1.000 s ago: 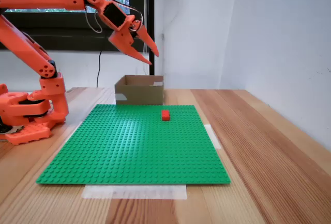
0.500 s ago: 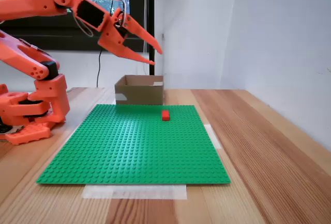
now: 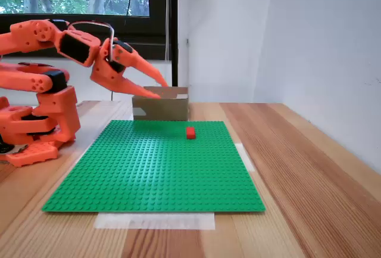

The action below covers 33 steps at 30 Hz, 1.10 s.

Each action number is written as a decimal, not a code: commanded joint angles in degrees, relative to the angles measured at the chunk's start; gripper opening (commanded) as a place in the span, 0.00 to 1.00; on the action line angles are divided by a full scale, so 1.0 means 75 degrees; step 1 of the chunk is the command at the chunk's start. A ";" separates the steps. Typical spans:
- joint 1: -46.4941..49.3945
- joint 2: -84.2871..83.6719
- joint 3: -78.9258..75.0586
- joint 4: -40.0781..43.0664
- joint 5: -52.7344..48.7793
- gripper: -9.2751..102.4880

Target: Pick the yellow lego block and put it in the box.

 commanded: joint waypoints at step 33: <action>-0.0188 0.1770 0.2648 0.0316 -0.0164 0.08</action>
